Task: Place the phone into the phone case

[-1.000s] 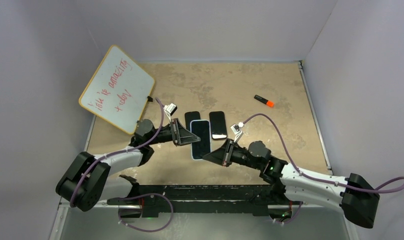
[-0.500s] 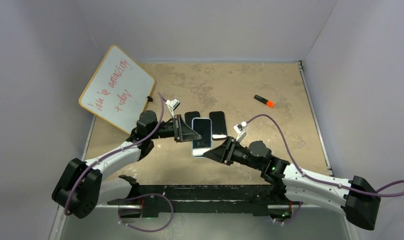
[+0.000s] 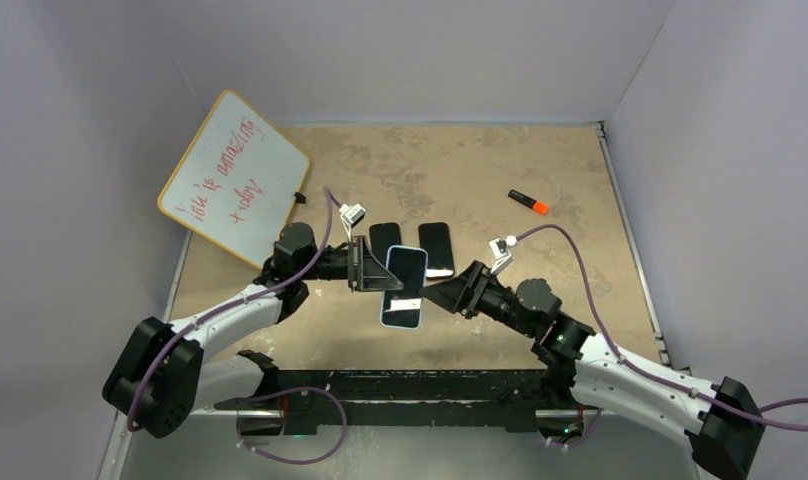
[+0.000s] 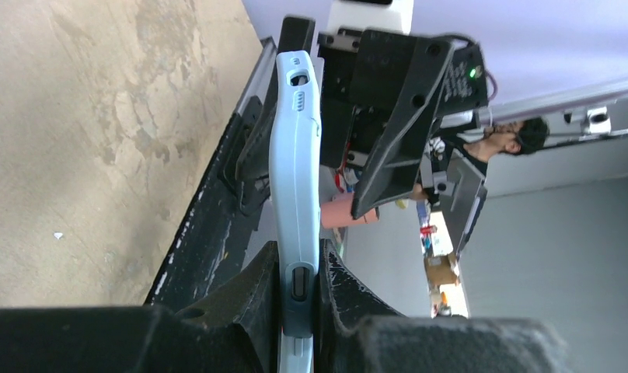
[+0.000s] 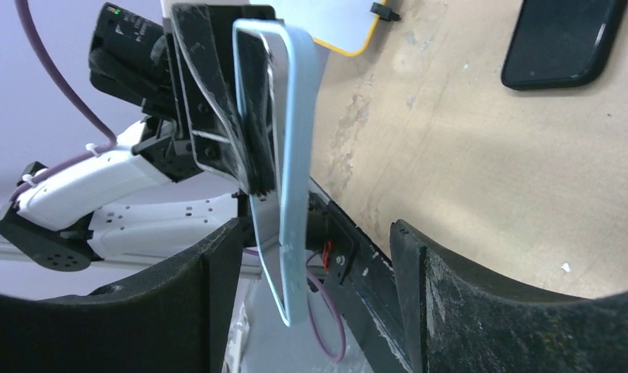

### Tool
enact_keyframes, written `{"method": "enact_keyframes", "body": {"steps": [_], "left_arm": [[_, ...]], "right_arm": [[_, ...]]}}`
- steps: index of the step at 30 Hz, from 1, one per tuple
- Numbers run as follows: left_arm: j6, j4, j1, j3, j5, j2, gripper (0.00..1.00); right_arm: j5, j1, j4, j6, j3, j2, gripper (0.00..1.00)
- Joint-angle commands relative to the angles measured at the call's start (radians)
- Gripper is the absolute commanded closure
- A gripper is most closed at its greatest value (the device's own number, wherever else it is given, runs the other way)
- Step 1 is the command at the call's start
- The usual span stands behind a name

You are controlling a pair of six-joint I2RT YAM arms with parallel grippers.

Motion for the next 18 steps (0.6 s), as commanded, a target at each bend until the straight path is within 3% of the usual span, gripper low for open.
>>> {"method": "enact_keyframes", "body": {"steps": [1,8,15,18], "left_arm": [[0.059,0.064,-0.043,0.030,0.077,-0.033,1.00],[0.137,-0.031,-0.116,0.057,0.076,-0.019,1.00],[0.166,-0.058,-0.127,0.061,0.083,-0.014,1.00],[0.240,-0.175,-0.127,0.076,0.064,-0.026,1.00]], "right_arm": [[-0.032,-0.003,0.009,-0.040,0.096,0.024,0.29],[-0.077,-0.010,0.065,-0.023,0.157,0.091,0.30],[-0.024,-0.011,0.027,-0.063,0.189,0.030,0.44],[-0.021,-0.011,0.001,-0.077,0.198,0.015,0.60]]}}
